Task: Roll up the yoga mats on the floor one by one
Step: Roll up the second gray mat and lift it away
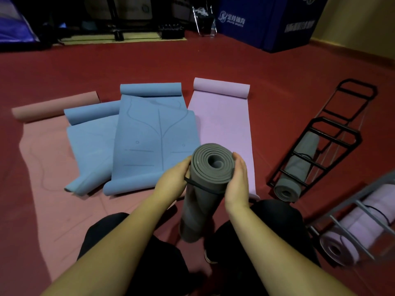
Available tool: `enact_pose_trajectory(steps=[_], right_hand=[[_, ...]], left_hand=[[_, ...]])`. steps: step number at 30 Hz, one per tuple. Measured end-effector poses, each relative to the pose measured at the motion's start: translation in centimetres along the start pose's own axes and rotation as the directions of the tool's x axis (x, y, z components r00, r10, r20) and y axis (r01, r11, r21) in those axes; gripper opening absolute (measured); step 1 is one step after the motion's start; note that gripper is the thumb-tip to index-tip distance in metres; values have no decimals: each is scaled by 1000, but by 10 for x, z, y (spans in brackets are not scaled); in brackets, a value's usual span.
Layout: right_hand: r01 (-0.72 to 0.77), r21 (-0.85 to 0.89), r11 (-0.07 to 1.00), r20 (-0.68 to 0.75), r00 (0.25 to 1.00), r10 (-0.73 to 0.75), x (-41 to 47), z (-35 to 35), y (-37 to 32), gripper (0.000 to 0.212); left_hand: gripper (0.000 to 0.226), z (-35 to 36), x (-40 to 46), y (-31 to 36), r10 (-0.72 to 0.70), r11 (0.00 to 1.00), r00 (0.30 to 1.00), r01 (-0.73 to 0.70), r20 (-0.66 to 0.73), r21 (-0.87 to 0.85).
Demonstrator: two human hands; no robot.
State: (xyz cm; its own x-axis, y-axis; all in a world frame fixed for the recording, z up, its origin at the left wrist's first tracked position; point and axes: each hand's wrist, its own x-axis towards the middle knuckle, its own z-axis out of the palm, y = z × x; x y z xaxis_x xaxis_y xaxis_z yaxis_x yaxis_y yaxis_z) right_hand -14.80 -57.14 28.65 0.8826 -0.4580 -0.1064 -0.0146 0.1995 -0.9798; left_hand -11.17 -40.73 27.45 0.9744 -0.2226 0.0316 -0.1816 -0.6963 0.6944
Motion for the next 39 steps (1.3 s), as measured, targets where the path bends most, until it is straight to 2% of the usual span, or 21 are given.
enact_pose_trajectory(steps=[3, 4, 5, 6, 8, 9, 10, 11, 14, 17, 20, 22, 23, 25, 26, 28, 30, 33, 35, 37, 39], right_hand=[[-102, 86, 991, 34, 994, 99, 13, 2, -6, 45], [-128, 88, 988, 36, 991, 125, 16, 1, -5, 48], [-152, 82, 985, 44, 988, 149, 17, 2, -5, 50], [-171, 63, 983, 50, 984, 168, 17, 2, -3, 50], [-198, 4, 980, 85, 977, 197, 15, 8, 3, 50], [-207, -21, 978, 100, 973, 208, 13, 12, 4, 49], [-221, -38, 974, 100, 969, 224, 13, 16, 8, 48], [-227, -51, 973, 86, 969, 230, 12, 19, 11, 48], [-242, -107, 964, 60, 967, 249, 18, 20, 22, 54], [-293, -147, 945, 52, 951, 303, 25, 14, 34, 45], [-387, -146, 910, 39, 917, 396, 28, 6, 43, 52], [-410, -196, 891, 25, 906, 422, 35, 5, 45, 54], [-389, -246, 888, 18, 914, 405, 41, 4, 45, 50], [-287, -301, 909, 1, 953, 302, 53, 2, 40, 40], [-245, -253, 936, -17, 968, 248, 58, 3, 33, 37], [-224, -32, 974, 51, 973, 226, 59, 9, 18, 37], [-261, 83, 962, 155, 957, 246, 60, 20, 15, 48], [-291, 100, 951, 183, 945, 270, 65, 28, 24, 55], [-330, 91, 940, 169, 935, 312, 72, 28, 30, 52], [-405, 85, 910, 152, 908, 390, 77, 29, 34, 47], [-498, 114, 859, 128, 865, 485, 77, 31, 41, 43]], left_hand=[[80, -13, -2, -5, 52, 997, 970, -64, 239, 43], [83, -16, -2, -9, 29, 999, 964, -17, 265, -46], [78, -20, -2, -10, -15, 974, 975, 64, 220, -218], [71, -22, -1, -6, -103, 884, 984, 156, 142, -441], [54, -22, 5, 6, -282, 514, 957, 215, 73, -830], [44, -20, 8, 15, -316, 360, 945, 196, 79, -912], [40, -17, 10, 22, -331, 298, 940, 190, 85, -936], [45, -13, 10, 26, -336, 299, 938, 187, 80, -936], [51, 0, 14, 28, -379, 418, 925, 151, -21, -896], [53, 6, 21, 26, -438, 509, 899, 249, 1, -824], [57, 21, 25, 16, -597, 459, 798, 425, 83, -780], [53, 31, 24, 8, -663, 380, 736, 485, 133, -788], [53, 31, 24, 6, -671, 383, 728, 500, 138, -777], [48, 28, 27, 1, -642, 464, 765, 447, 58, -765], [45, 24, 31, 3, -612, 473, 791, 375, 9, -797], [46, 16, 34, 15, -537, 393, 843, 231, -19, -890], [53, 19, 40, 17, -481, 337, 876, 164, -20, -927], [66, 21, 47, 6, -531, 292, 847, 193, 9, -937], [67, 24, 49, -6, -590, 251, 805, 259, 65, -933], [48, 27, 51, -12, -613, 239, 785, 286, 85, -928], [32, 29, 54, -10, -555, 260, 822, 312, 123, -914]])
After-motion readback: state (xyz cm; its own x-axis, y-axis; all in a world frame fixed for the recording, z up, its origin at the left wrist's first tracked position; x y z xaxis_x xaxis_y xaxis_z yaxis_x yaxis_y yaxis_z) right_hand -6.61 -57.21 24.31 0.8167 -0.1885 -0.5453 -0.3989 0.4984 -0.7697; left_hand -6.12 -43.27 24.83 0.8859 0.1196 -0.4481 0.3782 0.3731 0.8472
